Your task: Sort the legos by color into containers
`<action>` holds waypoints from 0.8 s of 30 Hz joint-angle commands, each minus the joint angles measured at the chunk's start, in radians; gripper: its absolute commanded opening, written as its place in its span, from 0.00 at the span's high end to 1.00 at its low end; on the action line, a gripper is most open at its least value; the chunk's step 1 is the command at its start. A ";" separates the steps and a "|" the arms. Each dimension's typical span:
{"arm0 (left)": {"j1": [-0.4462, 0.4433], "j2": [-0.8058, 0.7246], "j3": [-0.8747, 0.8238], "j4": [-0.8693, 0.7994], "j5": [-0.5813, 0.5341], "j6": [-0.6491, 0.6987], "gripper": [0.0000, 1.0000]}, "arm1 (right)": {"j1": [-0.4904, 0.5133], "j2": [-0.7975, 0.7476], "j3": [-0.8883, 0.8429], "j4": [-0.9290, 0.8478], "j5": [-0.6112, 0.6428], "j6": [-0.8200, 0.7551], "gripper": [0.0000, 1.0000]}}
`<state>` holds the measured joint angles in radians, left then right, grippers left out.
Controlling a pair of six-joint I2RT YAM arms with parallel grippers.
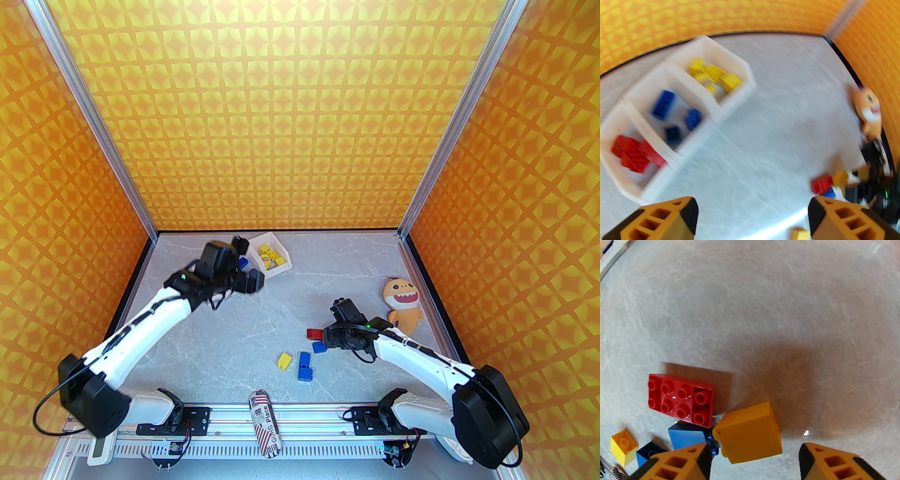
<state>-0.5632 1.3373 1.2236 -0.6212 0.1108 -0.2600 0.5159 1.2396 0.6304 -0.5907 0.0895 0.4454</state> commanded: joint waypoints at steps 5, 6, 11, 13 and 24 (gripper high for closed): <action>-0.027 -0.148 -0.115 0.039 0.040 -0.005 0.16 | 0.006 0.037 -0.004 0.020 -0.011 0.009 0.33; -0.028 -0.163 -0.123 0.038 0.040 -0.003 0.15 | 0.006 0.042 -0.002 0.021 -0.007 0.010 0.33; -0.028 -0.202 -0.128 0.019 0.040 0.002 0.15 | 0.006 0.083 0.019 0.018 0.011 0.016 0.36; -0.027 -0.207 -0.127 0.011 0.040 0.001 0.15 | 0.006 0.096 0.028 0.012 0.029 0.020 0.37; -0.027 -0.257 -0.137 -0.005 0.040 0.007 0.15 | 0.001 0.161 0.083 0.022 0.076 0.008 0.43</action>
<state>-0.5900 1.1316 1.1042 -0.6163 0.1280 -0.2604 0.5156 1.3827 0.6830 -0.5823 0.1314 0.4519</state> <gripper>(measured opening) 0.850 0.573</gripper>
